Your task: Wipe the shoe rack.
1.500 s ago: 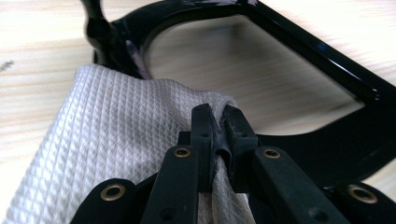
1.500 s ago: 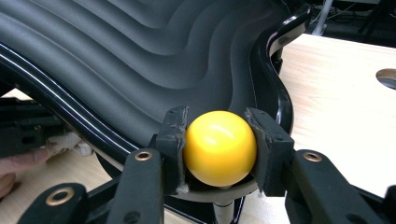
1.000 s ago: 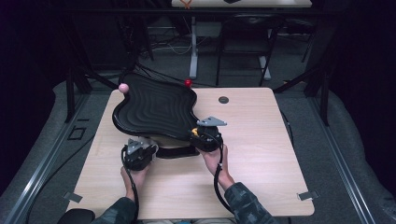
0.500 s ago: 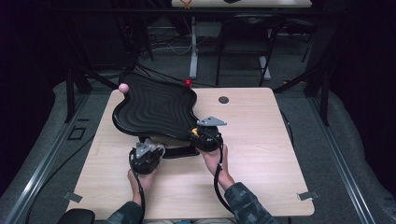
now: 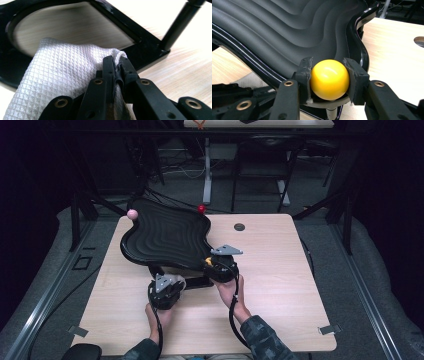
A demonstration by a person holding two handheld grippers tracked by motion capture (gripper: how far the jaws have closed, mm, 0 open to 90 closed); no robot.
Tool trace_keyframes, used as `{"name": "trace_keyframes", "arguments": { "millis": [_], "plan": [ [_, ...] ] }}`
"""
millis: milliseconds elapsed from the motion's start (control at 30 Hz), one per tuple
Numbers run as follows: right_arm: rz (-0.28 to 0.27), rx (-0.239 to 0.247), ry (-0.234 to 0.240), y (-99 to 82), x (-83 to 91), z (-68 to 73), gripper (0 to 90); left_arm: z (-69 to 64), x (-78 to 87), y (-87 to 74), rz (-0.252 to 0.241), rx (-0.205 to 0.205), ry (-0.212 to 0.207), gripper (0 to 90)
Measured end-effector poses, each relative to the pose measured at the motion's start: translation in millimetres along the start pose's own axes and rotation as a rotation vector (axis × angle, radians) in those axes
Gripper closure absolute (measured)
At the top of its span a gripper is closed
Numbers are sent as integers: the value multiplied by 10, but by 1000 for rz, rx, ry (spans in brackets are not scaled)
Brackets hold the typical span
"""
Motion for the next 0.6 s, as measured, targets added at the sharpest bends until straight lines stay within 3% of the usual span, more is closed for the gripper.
{"name": "trace_keyframes", "arguments": {
  "millis": [367, 600],
  "plan": [
    [-1, 1, 1, 1, -1, -2, 600, -160, -105, 22, 14, -47, -49, 846],
    [0, 1, 1, 1, -1, -1, 600, -245, -169, 32, 6, -57, -64, 846]
  ]
}}
Point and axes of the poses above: each handheld gripper's, and its own axes: x roughly backward along the jaws, y roughly out of its top, z roughly to its left, the point moved 1 cm from there along -x, roughly forward along the jaws, and after that the axes turned 13 degrees about -y, right-handed, at the moved point
